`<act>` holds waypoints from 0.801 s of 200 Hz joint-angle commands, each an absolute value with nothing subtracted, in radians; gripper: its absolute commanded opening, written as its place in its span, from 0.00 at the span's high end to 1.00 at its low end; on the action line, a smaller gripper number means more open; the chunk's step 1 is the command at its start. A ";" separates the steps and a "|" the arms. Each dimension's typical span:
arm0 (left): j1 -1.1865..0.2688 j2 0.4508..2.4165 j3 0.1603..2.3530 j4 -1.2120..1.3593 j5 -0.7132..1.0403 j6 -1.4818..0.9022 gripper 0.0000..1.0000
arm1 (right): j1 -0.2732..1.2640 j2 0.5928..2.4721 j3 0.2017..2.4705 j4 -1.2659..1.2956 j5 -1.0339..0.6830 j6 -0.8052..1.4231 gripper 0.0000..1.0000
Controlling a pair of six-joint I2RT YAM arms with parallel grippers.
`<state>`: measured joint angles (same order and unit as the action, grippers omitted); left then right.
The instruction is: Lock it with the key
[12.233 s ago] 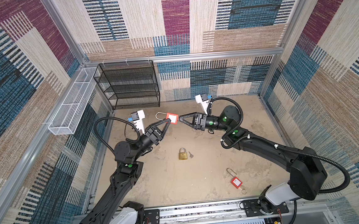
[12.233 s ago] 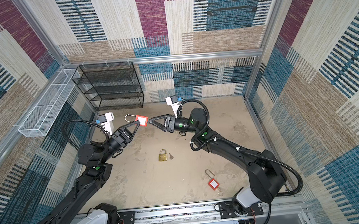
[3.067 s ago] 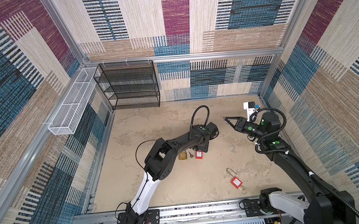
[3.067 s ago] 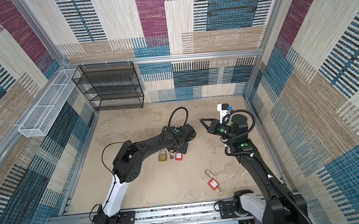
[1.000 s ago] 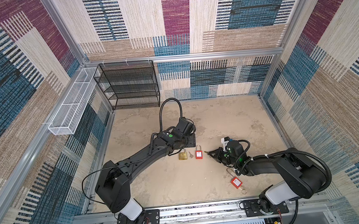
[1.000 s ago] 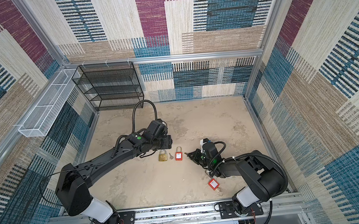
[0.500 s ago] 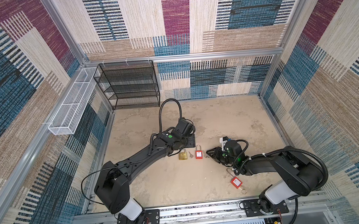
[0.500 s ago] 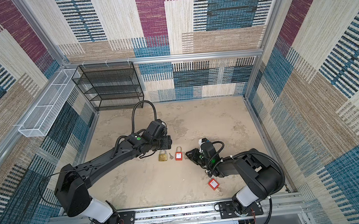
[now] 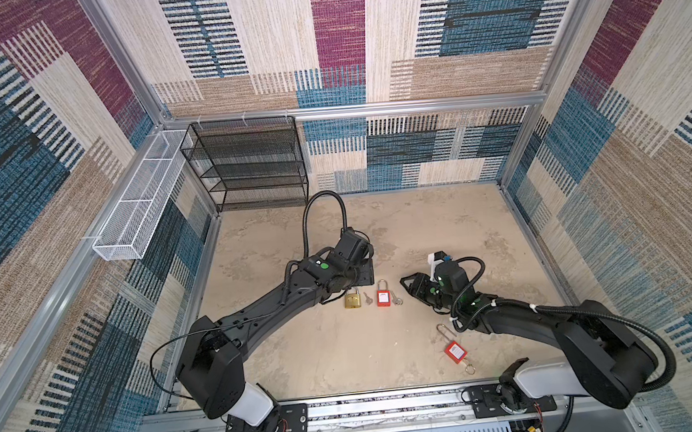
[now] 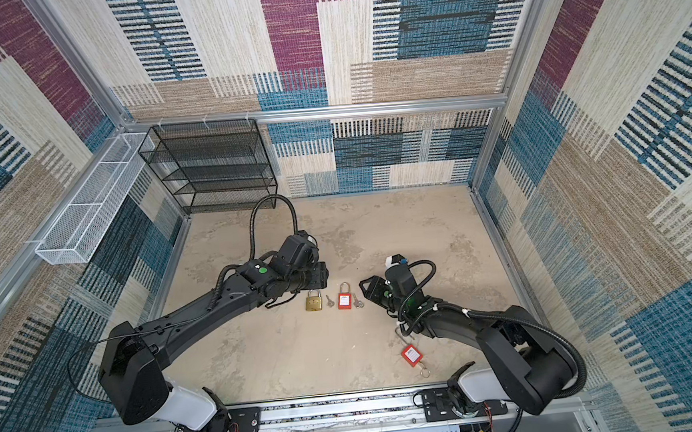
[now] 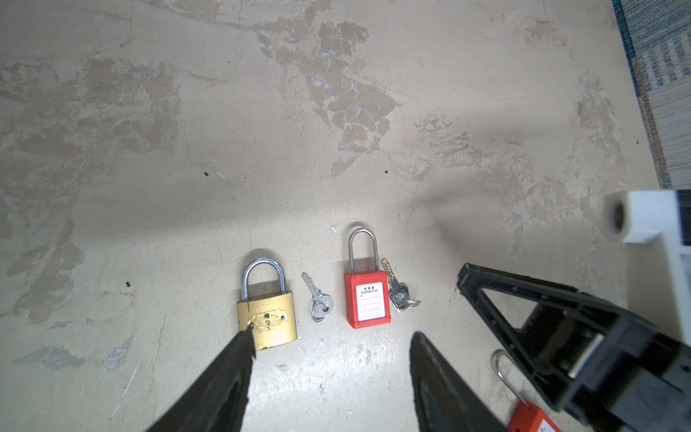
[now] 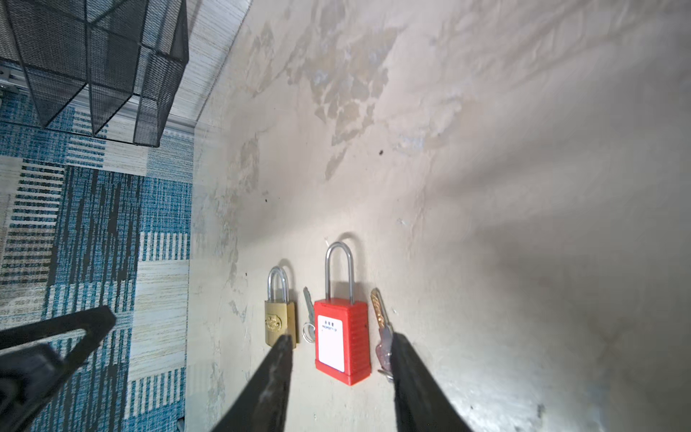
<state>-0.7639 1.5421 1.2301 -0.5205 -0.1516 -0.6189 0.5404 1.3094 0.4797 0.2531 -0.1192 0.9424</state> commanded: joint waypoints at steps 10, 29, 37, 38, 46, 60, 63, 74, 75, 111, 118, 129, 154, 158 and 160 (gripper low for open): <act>-0.762 1.532 1.217 -0.507 -0.154 -0.634 0.33 | 0.541 1.175 0.521 -0.031 -0.040 0.900 0.38; -0.762 1.536 1.215 -0.494 -0.143 -0.636 0.33 | 0.541 1.098 0.553 -0.229 0.032 0.938 0.26; -0.762 1.540 1.216 -0.490 -0.138 -0.636 0.33 | 0.541 1.085 0.574 -0.337 0.060 0.973 0.23; -0.762 1.540 1.216 -0.491 -0.138 -0.635 0.33 | 0.541 1.084 0.578 -0.350 0.063 0.978 0.21; -0.762 1.542 1.219 -0.491 -0.135 -0.634 0.33 | 0.541 1.079 0.600 -0.446 0.065 1.015 0.17; -0.762 1.543 1.217 -0.487 -0.132 -0.633 0.33 | 0.541 1.077 0.606 -0.545 0.033 1.069 0.16; -0.762 1.542 1.217 -0.485 -0.132 -0.631 0.33 | 0.541 1.078 0.605 -0.560 0.029 1.082 0.15; -0.762 1.540 1.212 -0.483 -0.131 -0.631 0.33 | 0.541 1.080 0.604 -0.619 0.013 1.122 0.15; -0.762 1.539 1.212 -0.483 -0.131 -0.630 0.33 | 0.541 1.080 0.604 -0.625 0.012 1.124 0.15; -0.762 1.524 1.183 -0.456 -0.123 -0.629 0.33 | 0.541 1.091 0.684 -0.916 0.074 1.215 0.13; -0.762 1.522 1.176 -0.448 -0.122 -0.630 0.33 | 0.541 1.085 0.696 -0.961 0.079 1.225 0.13; -0.762 1.517 1.169 -0.438 -0.122 -0.628 0.33 | 0.541 1.067 0.701 -1.021 0.084 1.246 0.12; -0.762 1.515 1.176 -0.440 -0.131 -0.607 0.33 | 0.541 1.012 0.652 -1.066 0.022 1.284 0.12; -0.762 1.514 1.177 -0.439 -0.132 -0.603 0.32 | 0.541 1.005 0.640 -1.063 0.010 1.285 0.13; -0.761 1.514 1.178 -0.440 -0.132 -0.601 0.32 | 0.541 1.000 0.634 -1.061 0.007 1.285 0.13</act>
